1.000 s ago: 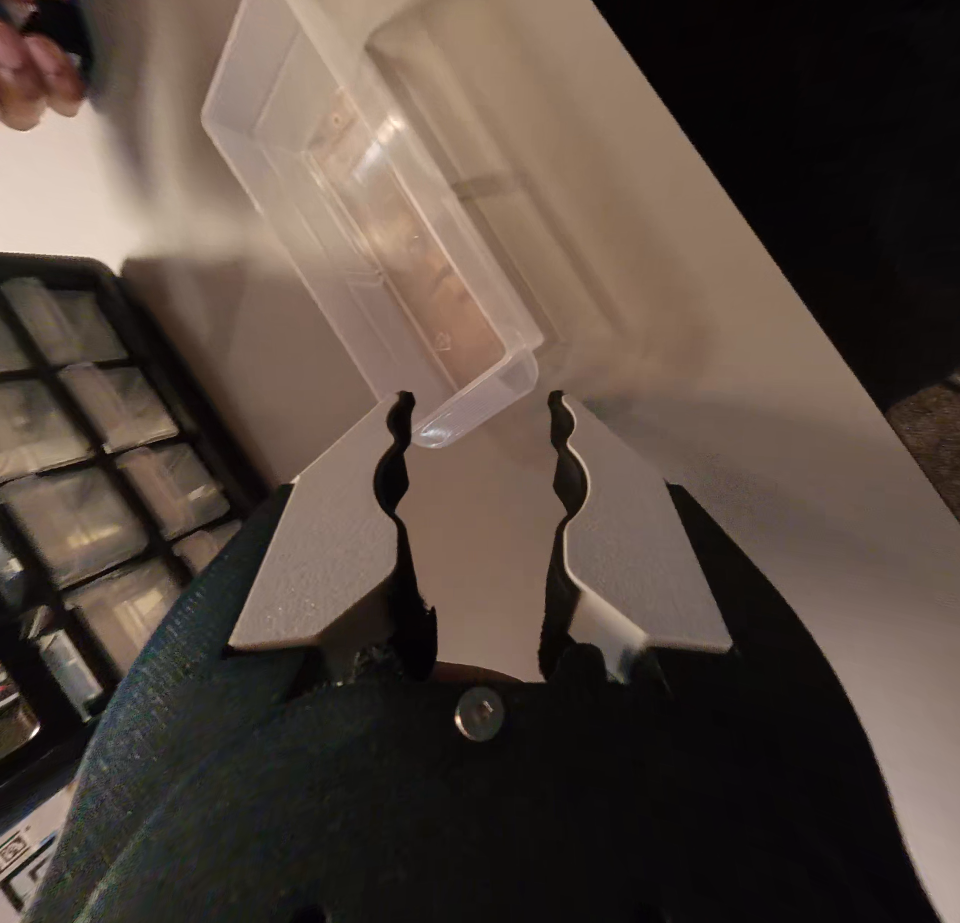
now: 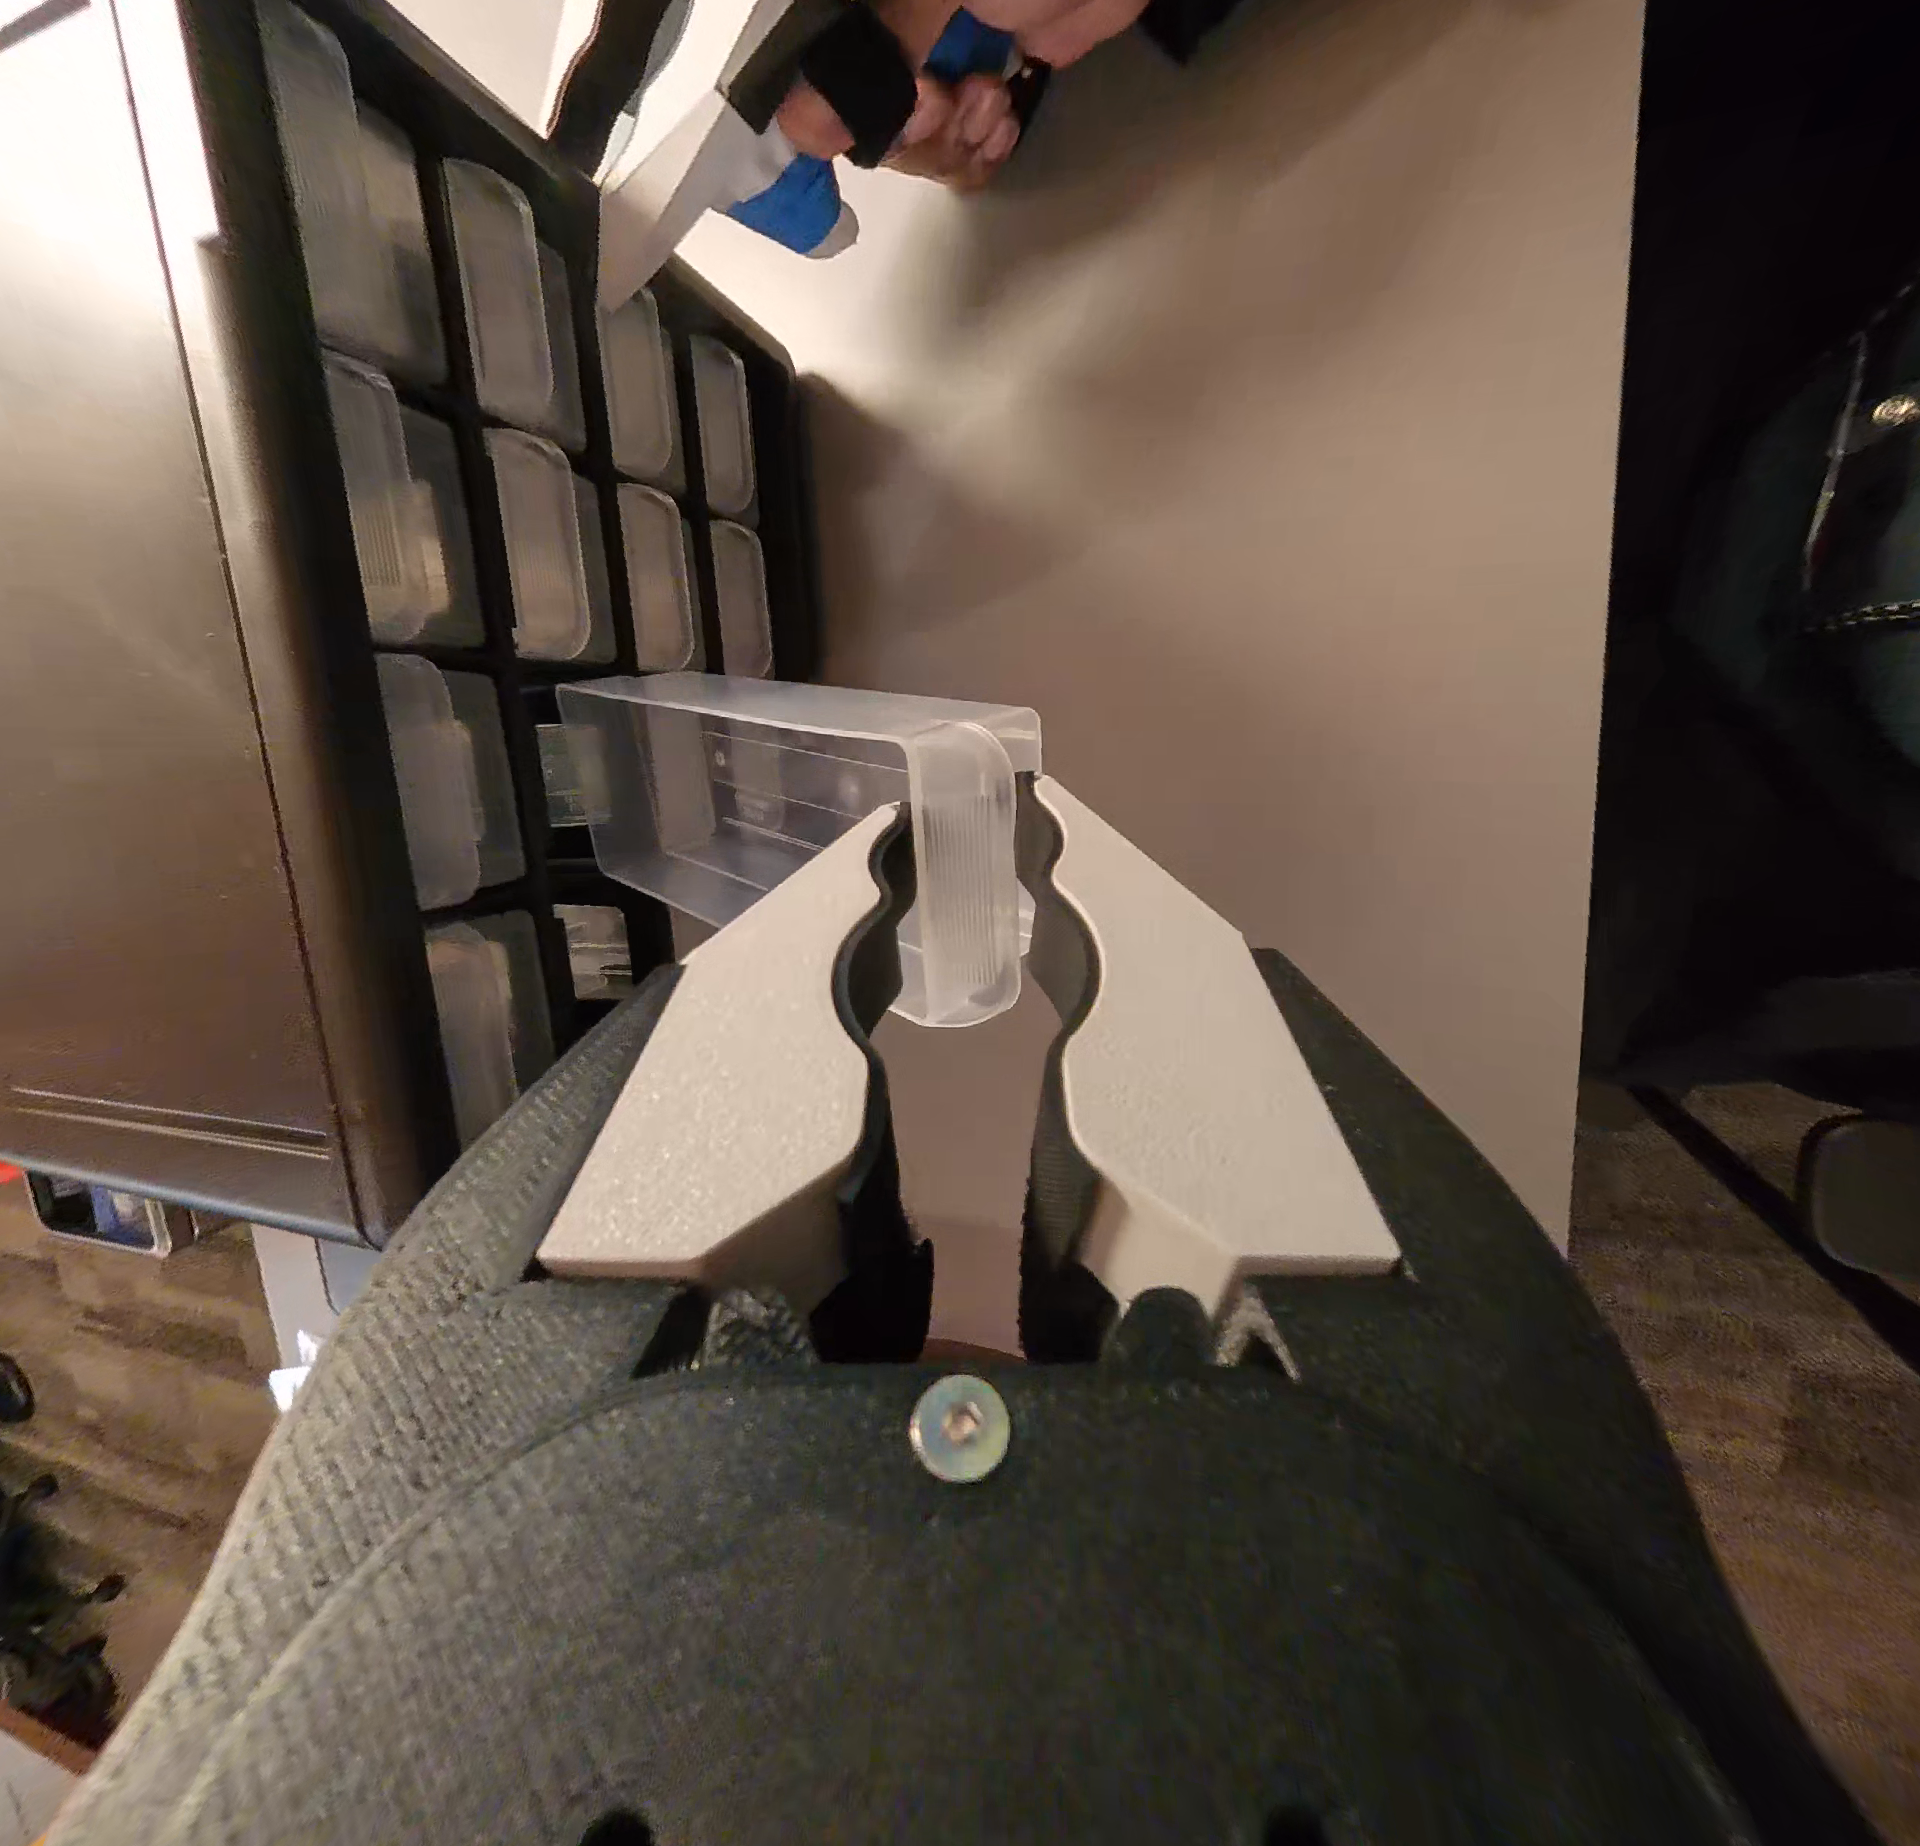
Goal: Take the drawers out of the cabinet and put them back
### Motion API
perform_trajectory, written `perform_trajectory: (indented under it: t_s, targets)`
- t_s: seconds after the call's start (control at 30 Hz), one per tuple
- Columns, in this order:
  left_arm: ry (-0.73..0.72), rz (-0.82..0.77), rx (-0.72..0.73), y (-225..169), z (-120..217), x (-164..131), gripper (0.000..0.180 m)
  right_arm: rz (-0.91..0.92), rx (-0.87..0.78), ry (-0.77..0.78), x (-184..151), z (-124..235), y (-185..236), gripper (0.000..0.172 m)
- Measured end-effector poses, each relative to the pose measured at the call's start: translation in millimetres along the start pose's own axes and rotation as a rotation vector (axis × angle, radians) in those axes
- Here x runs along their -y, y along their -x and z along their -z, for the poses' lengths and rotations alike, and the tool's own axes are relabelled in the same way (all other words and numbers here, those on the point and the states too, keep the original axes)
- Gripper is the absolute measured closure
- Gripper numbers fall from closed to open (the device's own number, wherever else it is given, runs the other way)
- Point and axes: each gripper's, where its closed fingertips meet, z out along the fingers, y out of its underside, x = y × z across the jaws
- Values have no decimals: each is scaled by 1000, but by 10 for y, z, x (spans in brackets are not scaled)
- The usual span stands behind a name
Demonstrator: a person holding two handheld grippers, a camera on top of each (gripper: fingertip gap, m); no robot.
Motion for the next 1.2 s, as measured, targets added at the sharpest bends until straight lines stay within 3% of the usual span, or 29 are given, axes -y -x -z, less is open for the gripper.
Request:
perform_trajectory:
  t_s: [0.53,0.67,0.93,1.1,1.2]
  targets:
    - [91,-91,69,98,-144,133,162,-3,3,0,0,1,-1,131]
    - [146,-160,160,123,-178,103,162,-4,4,0,0,2,-2,131]
    - [104,-228,280,111,-370,42,162,-2,3,0,-1,2,-1,131]
    - [155,-309,414,307,-522,-135,162,-3,4,0,0,3,-1,131]
    - [97,-281,467,441,-596,-131,162,2,6,1,-3,2,7,131]
